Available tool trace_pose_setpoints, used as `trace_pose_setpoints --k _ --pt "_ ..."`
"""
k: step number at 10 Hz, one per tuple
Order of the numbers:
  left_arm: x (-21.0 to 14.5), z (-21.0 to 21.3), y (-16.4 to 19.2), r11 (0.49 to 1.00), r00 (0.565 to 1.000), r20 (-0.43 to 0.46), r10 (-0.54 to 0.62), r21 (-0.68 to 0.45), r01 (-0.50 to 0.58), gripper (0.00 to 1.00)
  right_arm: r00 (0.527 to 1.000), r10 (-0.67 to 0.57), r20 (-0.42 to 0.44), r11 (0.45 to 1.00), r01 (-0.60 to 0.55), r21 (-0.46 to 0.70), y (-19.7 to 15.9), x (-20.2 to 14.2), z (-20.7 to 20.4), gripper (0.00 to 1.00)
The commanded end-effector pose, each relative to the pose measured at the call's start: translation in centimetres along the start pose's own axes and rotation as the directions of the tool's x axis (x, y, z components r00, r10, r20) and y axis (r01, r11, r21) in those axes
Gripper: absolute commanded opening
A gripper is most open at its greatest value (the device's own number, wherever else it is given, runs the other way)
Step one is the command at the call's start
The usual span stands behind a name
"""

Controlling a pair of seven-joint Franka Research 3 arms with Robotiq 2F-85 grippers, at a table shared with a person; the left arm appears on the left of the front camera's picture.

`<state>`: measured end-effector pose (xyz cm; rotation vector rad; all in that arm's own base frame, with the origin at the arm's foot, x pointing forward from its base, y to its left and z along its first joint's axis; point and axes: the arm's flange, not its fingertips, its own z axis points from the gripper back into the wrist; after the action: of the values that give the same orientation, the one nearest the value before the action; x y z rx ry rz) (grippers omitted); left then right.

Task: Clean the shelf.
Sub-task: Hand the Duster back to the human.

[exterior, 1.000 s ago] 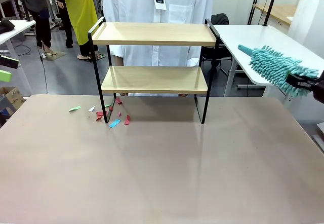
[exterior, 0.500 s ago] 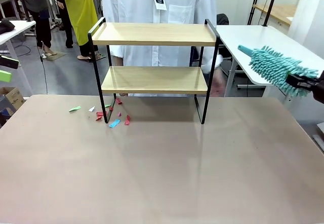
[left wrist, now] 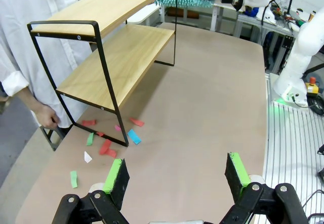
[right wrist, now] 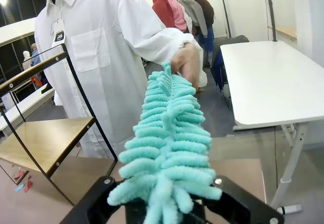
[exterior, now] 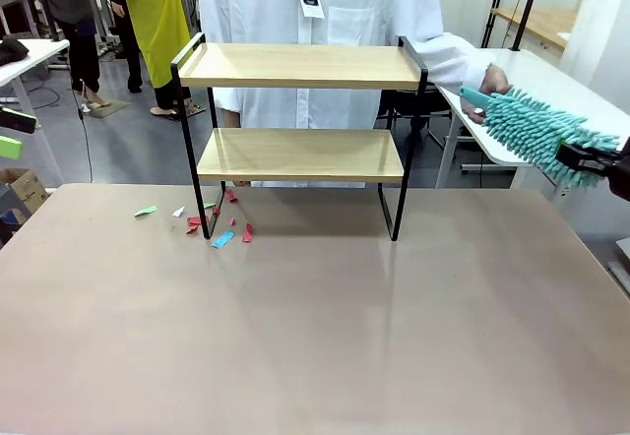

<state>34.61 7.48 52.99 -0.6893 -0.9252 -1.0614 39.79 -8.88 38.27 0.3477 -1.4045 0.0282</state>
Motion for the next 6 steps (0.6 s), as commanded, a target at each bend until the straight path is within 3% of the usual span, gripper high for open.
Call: trace_pose_setpoints --k 1,6 --pt "0.18 0.01 0.1 1.0 0.999 0.031 -0.013 -0.003 0.014 1.0 1.0 0.006 -0.01 1.0 -0.006 -0.01 0.22 0.35 0.13 0.17" --pt "0.18 0.01 0.1 1.0 0.999 0.031 -0.013 -0.003 0.014 1.0 1.0 0.006 -0.01 1.0 -0.006 -0.01 0.22 0.35 0.13 0.17"
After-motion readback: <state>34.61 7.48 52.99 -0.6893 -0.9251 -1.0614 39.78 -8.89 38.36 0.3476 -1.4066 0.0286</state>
